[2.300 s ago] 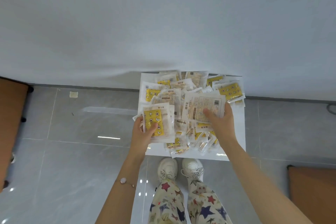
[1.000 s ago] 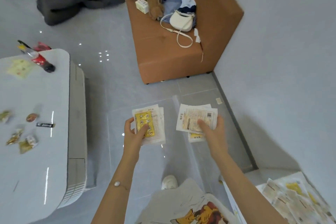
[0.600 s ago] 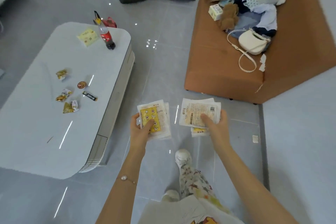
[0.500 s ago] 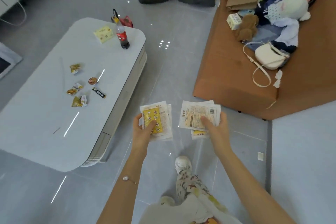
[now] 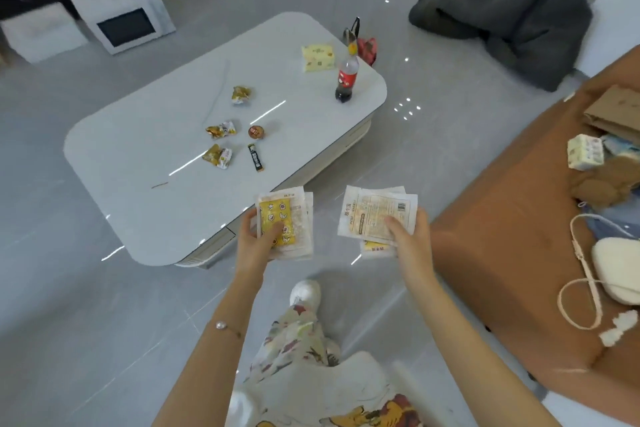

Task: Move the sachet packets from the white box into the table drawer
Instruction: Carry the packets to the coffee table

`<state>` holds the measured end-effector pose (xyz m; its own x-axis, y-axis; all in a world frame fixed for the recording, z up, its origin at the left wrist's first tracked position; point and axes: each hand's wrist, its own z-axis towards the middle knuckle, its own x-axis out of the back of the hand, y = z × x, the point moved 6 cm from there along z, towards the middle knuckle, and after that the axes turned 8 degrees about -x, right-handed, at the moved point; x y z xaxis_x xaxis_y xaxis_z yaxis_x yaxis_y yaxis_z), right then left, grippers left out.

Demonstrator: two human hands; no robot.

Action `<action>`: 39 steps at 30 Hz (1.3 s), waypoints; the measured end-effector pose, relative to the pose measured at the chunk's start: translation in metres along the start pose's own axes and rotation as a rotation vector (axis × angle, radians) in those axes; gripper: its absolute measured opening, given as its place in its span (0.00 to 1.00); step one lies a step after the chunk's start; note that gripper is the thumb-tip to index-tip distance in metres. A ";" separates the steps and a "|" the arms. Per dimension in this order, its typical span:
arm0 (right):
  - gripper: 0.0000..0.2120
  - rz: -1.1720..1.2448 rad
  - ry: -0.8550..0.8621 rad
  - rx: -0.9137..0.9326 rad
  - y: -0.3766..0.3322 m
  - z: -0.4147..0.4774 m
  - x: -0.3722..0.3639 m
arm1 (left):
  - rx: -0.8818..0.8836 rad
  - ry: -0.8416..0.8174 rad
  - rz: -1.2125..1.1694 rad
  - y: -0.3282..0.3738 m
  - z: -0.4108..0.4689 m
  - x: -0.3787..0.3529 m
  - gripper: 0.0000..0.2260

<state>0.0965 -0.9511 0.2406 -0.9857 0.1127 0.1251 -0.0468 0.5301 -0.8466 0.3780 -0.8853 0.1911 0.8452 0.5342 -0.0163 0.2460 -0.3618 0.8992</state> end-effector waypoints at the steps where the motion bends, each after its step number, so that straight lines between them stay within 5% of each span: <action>1: 0.14 -0.011 -0.024 -0.003 -0.006 0.013 -0.011 | 0.004 0.024 -0.010 0.001 0.011 0.006 0.17; 18: 0.10 -0.241 -0.298 -0.120 -0.043 0.221 -0.220 | 0.165 0.338 -0.104 -0.020 0.203 0.076 0.16; 30: 0.13 -0.380 -0.345 -0.070 0.126 0.450 -0.359 | 0.138 0.596 -0.108 -0.201 0.368 0.093 0.14; 39: 0.21 -0.520 -0.303 0.143 0.154 0.492 -0.373 | 0.057 0.758 0.051 -0.234 0.399 0.078 0.19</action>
<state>0.3778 -1.3251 -0.1908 -0.8291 -0.3847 0.4058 -0.5343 0.3309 -0.7778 0.5759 -1.0637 -0.1951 0.3045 0.8868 0.3476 0.2568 -0.4278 0.8666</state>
